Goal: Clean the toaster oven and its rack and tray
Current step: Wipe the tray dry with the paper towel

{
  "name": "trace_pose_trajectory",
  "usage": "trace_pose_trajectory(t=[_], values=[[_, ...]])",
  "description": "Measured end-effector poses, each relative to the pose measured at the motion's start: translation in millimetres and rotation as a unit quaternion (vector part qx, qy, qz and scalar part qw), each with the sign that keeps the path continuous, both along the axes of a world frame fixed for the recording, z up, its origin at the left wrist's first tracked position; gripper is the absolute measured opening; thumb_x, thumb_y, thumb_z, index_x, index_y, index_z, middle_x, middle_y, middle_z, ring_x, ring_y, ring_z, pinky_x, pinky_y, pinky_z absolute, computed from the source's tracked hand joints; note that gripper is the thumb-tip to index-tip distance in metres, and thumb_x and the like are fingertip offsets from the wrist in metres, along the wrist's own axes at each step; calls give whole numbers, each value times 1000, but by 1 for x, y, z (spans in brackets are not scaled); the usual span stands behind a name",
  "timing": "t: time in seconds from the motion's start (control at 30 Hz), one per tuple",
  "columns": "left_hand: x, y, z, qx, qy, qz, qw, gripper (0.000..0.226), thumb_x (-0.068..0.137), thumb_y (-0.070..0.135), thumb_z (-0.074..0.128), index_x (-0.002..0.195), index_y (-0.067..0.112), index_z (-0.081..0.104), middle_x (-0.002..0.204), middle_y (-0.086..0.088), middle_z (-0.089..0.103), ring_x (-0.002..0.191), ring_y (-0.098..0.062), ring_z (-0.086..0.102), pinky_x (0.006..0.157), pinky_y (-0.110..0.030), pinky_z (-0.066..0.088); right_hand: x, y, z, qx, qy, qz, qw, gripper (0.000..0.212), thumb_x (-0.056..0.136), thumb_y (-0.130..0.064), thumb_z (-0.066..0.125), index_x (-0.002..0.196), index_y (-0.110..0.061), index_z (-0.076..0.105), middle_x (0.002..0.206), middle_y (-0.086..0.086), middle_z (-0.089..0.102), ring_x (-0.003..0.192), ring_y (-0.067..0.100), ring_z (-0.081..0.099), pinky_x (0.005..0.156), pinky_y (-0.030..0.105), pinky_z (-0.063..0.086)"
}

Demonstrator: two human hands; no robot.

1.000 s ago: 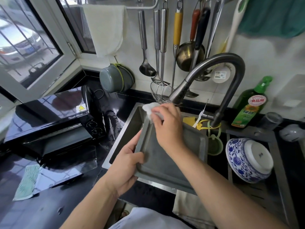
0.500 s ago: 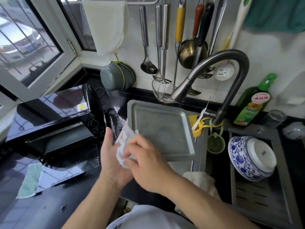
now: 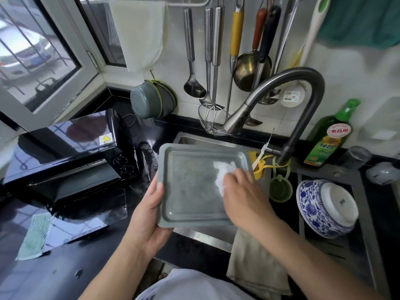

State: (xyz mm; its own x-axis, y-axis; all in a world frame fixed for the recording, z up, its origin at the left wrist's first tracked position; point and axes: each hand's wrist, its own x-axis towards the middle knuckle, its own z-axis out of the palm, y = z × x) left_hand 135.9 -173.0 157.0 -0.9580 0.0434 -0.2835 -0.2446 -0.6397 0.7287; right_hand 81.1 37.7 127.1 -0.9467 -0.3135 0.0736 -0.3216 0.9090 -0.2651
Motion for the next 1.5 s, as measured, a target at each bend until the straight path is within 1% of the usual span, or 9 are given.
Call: trace_pose_trajectory(t=[0.17, 0.33, 0.53, 0.63, 0.77, 0.93, 1.13, 1.3, 1.5], values=[[7, 18, -5, -3, -23, -22, 999, 37, 109, 31, 41, 134, 23, 68, 143, -21, 60, 117, -28, 66, 97, -44, 59, 8, -72, 13, -110, 3, 185, 977, 34, 86, -11, 45, 118, -15, 55, 130, 1, 48, 121, 26, 41, 105, 42, 39], [12, 15, -6, -32, -10, -37, 999, 46, 104, 7, 44, 134, 32, 69, 141, -13, 64, 119, -28, 65, 104, -45, 52, -23, -59, 23, -69, 57, 89, 992, 57, 81, -16, 29, 132, -25, 53, 132, -6, 47, 118, 24, 42, 99, 41, 40], [13, -7, -5, -67, 5, 19, 998, 52, 104, 10, 46, 147, 38, 55, 142, -9, 63, 119, -29, 66, 89, -44, 62, -36, 4, 1, 64, 120, -92, 986, 36, 76, -6, 50, 108, -15, 64, 104, 8, 57, 96, 32, 48, 81, 42, 40], [16, -12, -4, -64, 10, -11, 998, 52, 107, 11, 43, 150, 38, 51, 147, -10, 59, 130, -36, 56, 93, -45, 60, -48, 20, -8, -18, 149, -121, 981, 16, 77, 2, 57, 89, -8, 59, 95, 11, 49, 88, 33, 46, 70, 44, 44], [9, -4, -1, -82, 22, -25, 996, 52, 107, 9, 42, 149, 38, 52, 147, -12, 59, 130, -36, 55, 104, -51, 53, -60, 14, 4, -199, 113, -191, 955, 16, 85, 1, 57, 99, -7, 60, 115, 9, 47, 98, 28, 55, 80, 36, 48], [7, -4, 0, -82, 29, 37, 996, 50, 106, 9, 43, 148, 35, 54, 144, -9, 62, 130, -32, 58, 105, -49, 51, -41, 14, -7, -148, 88, -128, 977, 18, 89, 0, 53, 102, -4, 64, 139, 6, 52, 112, 31, 58, 82, 37, 51], [1, -1, -10, -49, 20, 156, 986, 46, 112, 17, 34, 147, 38, 53, 144, 2, 63, 134, -24, 59, 104, -52, 52, 31, -5, -46, -234, 35, -146, 961, 20, 93, -7, 59, 109, -8, 72, 140, -2, 57, 128, 20, 55, 103, 25, 41], [2, 17, -24, -18, 1, 168, 986, 42, 112, 20, 34, 147, 32, 54, 145, -7, 62, 132, -29, 59, 107, -53, 50, 60, -40, -36, -210, 72, -8, 975, 24, 87, -9, 57, 104, -17, 72, 107, -3, 68, 110, 21, 56, 96, 42, 47], [3, 17, -26, 37, -19, 170, 985, 44, 107, 25, 39, 147, 34, 54, 144, -13, 62, 121, -31, 65, 103, -53, 53, 75, -64, -9, -189, 40, 192, 962, 44, 86, -10, 48, 128, -14, 61, 121, 2, 56, 112, 22, 50, 102, 31, 38]])
